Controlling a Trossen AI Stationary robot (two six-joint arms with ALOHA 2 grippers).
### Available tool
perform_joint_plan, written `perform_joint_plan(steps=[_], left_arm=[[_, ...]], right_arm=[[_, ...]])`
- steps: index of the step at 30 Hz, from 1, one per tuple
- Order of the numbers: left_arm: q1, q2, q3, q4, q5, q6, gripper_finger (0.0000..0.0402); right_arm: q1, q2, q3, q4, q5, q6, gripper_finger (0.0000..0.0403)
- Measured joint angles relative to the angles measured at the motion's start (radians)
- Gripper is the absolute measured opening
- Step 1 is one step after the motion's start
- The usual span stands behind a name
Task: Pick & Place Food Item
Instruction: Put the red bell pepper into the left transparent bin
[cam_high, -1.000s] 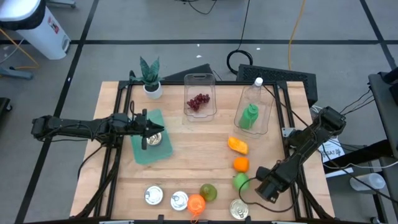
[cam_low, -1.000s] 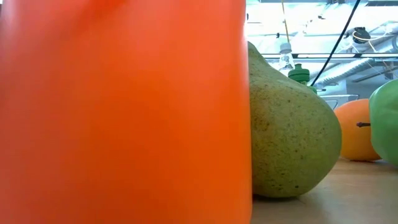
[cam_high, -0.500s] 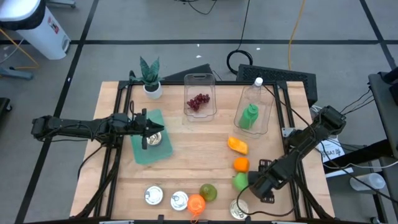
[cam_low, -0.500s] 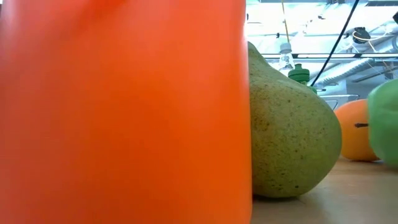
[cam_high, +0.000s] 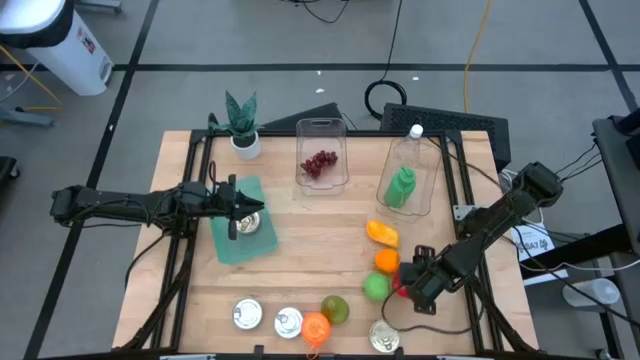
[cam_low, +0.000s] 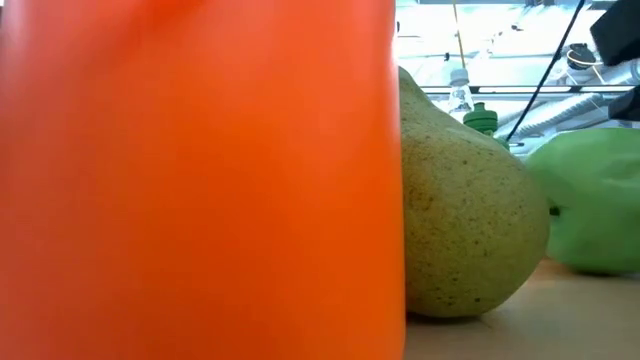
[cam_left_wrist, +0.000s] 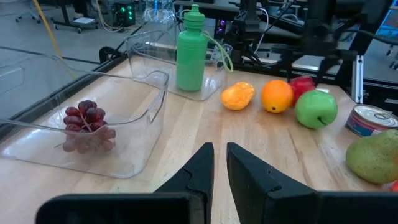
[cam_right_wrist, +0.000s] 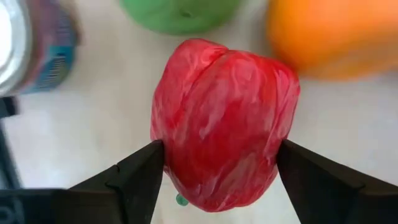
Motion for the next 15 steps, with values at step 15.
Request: perform_joint_plan(steps=[15], left_arm=[[0.000, 0.000, 0.000, 0.003, 0.000, -0.010, 0.0051]], right_arm=[[-0.012, -0.165, -0.001, -0.024, 0.019, -0.006, 0.0247]])
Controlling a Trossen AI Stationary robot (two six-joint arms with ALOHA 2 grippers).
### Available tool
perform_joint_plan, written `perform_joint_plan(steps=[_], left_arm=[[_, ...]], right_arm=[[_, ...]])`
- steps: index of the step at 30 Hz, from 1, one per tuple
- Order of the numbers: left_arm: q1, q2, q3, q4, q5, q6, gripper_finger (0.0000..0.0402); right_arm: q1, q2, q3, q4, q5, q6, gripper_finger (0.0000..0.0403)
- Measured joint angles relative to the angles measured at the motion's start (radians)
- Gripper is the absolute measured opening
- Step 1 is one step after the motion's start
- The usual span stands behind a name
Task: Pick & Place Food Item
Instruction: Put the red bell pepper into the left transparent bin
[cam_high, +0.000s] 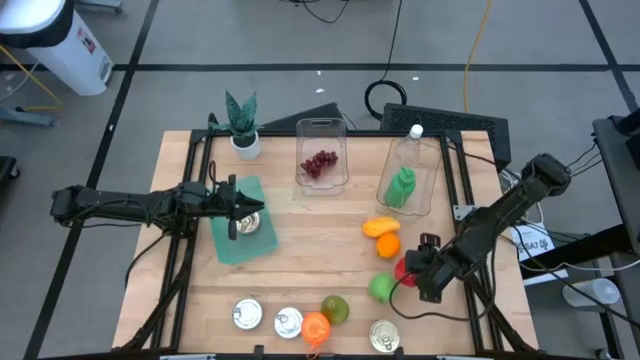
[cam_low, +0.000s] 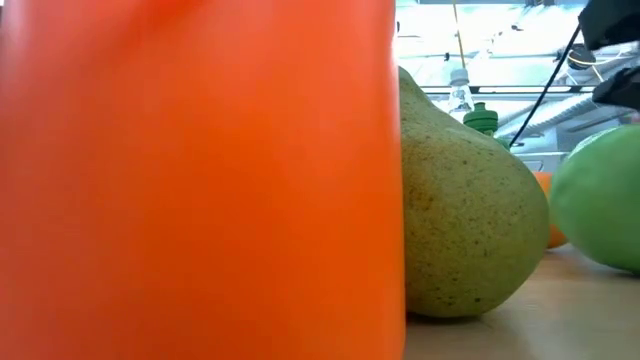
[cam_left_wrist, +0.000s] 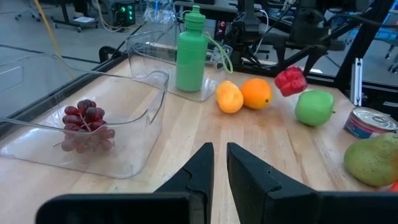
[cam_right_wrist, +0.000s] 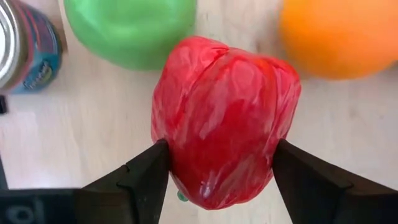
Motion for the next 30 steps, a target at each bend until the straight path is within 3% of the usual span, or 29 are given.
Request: perform_joint_plan(steps=[6, 13, 17, 23, 30], left_arm=[[0.000, 0.000, 0.000, 0.000, 0.000, 0.000, 0.0051], [0.000, 0.000, 0.000, 0.000, 0.000, 0.000, 0.0051], [0.000, 0.000, 0.000, 0.001, 0.000, 0.000, 0.0051], [0.000, 0.000, 0.000, 0.002, 0.000, 0.000, 0.0051], [0.000, 0.000, 0.000, 0.005, 0.000, 0.000, 0.0051]], right_arm=[[-0.019, -0.052, 0.073, -0.035, 0.029, -0.068, 0.0247], [-0.109, -0.095, 0.217, -0.086, 0.189, -0.261, 0.0247], [-0.239, -0.093, 0.285, -0.065, 0.223, -0.397, 0.0247], [-0.487, -0.061, 0.354, 0.112, 0.150, -0.658, 0.0247], [-0.730, 0.092, 0.435, 0.294, 0.115, -0.857, 0.0247]])
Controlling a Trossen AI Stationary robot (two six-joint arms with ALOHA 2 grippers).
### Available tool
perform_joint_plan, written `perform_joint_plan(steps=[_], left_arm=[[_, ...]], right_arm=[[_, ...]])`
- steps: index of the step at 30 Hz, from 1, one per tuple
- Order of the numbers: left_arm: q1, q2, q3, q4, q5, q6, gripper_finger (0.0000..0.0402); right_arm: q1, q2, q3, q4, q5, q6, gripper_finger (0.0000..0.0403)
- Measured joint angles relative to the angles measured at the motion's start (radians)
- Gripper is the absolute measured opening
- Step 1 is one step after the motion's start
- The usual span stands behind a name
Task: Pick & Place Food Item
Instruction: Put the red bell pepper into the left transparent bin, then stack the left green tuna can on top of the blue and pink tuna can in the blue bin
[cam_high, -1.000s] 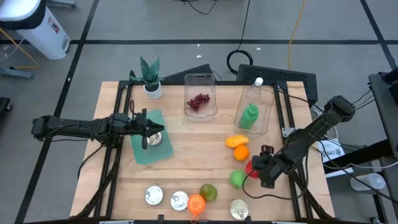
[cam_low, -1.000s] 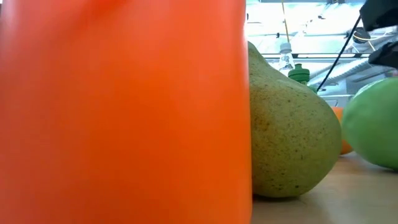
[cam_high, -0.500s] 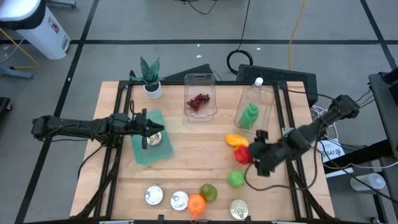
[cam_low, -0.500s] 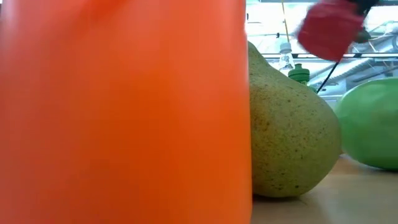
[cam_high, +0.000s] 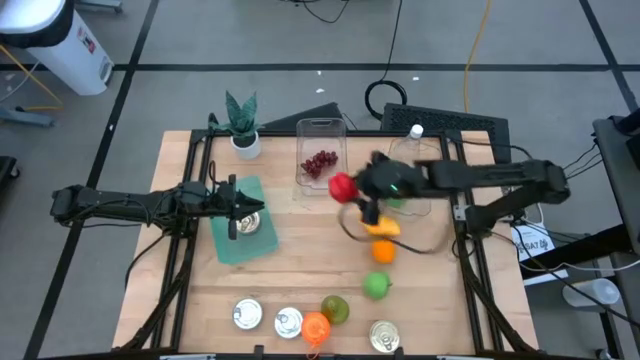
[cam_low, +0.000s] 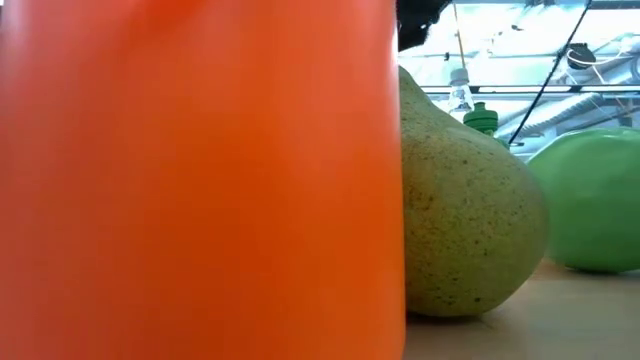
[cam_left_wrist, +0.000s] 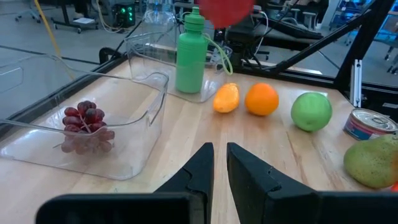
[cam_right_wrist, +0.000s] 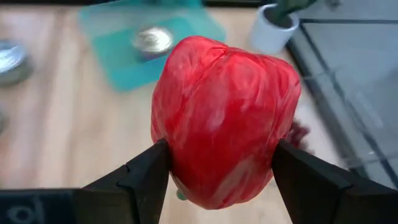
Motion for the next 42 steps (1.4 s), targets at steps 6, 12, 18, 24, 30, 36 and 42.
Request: perform_joint_plan(steps=[6, 12, 18, 24, 30, 36, 42], left_arm=[[0.000, 0.000, 0.000, 0.006, 0.000, 0.000, 0.0051], [0.000, 0.000, 0.000, 0.004, 0.006, 0.006, 0.0051], [0.000, 0.000, 0.000, 0.004, 0.012, 0.009, 0.0051], [0.000, 0.000, 0.000, 0.003, 0.015, 0.023, 0.0051], [0.000, 0.000, 0.000, 0.003, 0.009, 0.032, 0.0051], [0.000, 0.000, 0.000, 0.003, 0.008, 0.047, 0.0051], [0.000, 0.000, 0.000, 0.002, 0.008, 0.048, 0.0051]], right_arm=[[-0.161, 0.199, 0.060, 0.123, 0.015, -0.049, 0.0247], [-0.308, 0.344, 0.089, 0.186, -0.021, -0.098, 0.0247], [-0.350, 0.449, 0.090, 0.216, -0.102, -0.153, 0.0254], [-0.333, 0.463, 0.090, 0.218, -0.101, -0.153, 0.0300], [-0.333, 0.440, 0.090, 0.208, -0.097, -0.145, 0.0357], [-0.313, 0.300, 0.089, 0.213, -0.161, -0.161, 0.0352], [-0.276, 0.022, 0.067, 0.244, -0.275, -0.183, 0.0256]])
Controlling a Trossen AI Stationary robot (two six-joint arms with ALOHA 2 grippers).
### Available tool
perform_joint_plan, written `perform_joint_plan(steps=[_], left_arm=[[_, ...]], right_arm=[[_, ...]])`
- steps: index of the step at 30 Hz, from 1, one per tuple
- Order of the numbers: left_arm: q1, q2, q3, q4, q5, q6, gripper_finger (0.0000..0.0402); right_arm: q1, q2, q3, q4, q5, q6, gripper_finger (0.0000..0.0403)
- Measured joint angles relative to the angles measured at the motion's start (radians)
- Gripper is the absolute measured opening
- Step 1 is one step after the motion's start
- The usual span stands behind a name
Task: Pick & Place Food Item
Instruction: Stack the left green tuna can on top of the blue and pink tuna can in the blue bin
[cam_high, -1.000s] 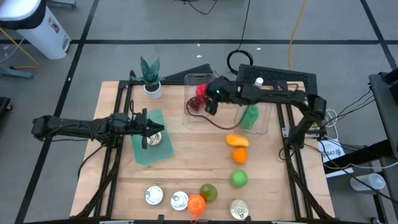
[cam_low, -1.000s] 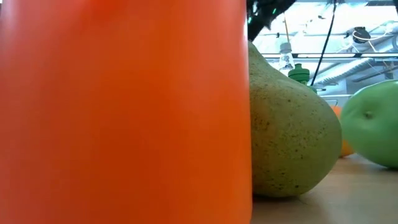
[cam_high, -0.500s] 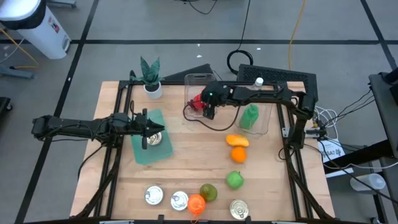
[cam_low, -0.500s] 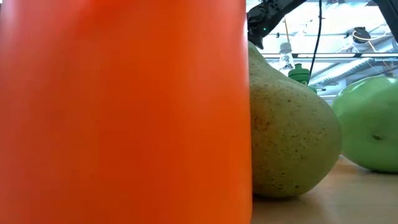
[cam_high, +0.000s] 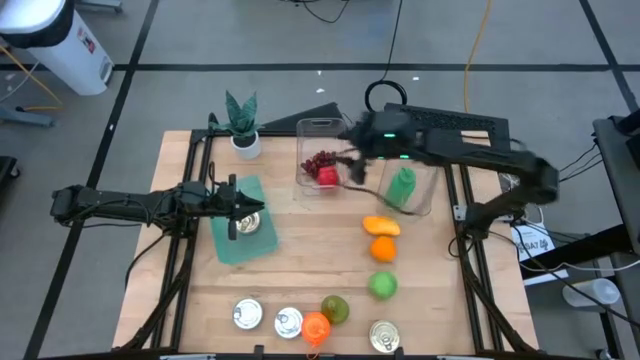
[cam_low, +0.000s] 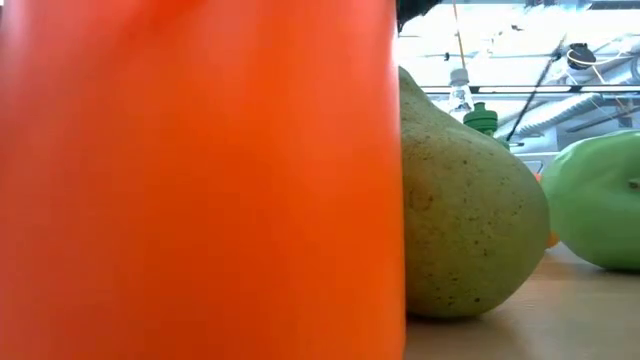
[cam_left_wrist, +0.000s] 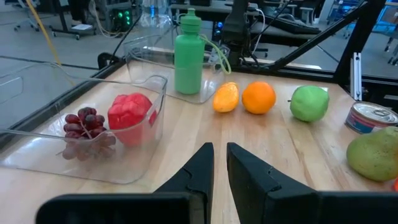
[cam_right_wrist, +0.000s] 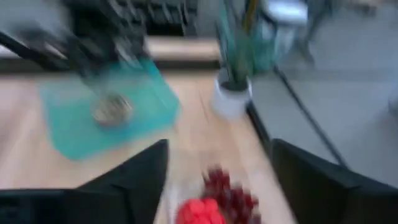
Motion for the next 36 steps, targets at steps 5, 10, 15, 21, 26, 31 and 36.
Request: perform_joint_plan(steps=[5, 10, 15, 21, 26, 31, 36], left_arm=[[0.000, 0.000, 0.000, 0.000, -0.007, 0.002, 0.0051], [0.000, 0.000, 0.000, 0.000, -0.007, 0.002, 0.0051], [0.000, 0.000, 0.000, 0.000, -0.007, 0.010, 0.0051], [0.000, 0.000, 0.000, 0.001, -0.008, 0.038, 0.0051], [0.000, 0.000, 0.000, 0.021, -0.008, 0.028, 0.0051], [0.003, 0.000, 0.000, 0.024, -0.025, 0.006, 0.0051], [0.003, 0.000, 0.000, 0.016, -0.074, -0.021, 0.0051]], right_arm=[[0.058, -0.278, -0.133, 0.101, -0.106, 0.064, 0.0127], [0.120, -0.540, -0.344, 0.159, -0.138, 0.150, 0.0014], [0.172, -0.760, -0.586, 0.278, -0.125, 0.178, 0.0022], [0.219, -0.888, -0.896, 0.574, -0.245, 0.175, 0.0014], [0.227, -0.910, -1.020, 0.687, -0.273, 0.194, 0.0001], [0.225, -0.922, -1.072, 0.682, -0.270, 0.189, 0.0002], [0.225, -0.935, -1.113, 0.690, -0.248, 0.176, 0.0001]])
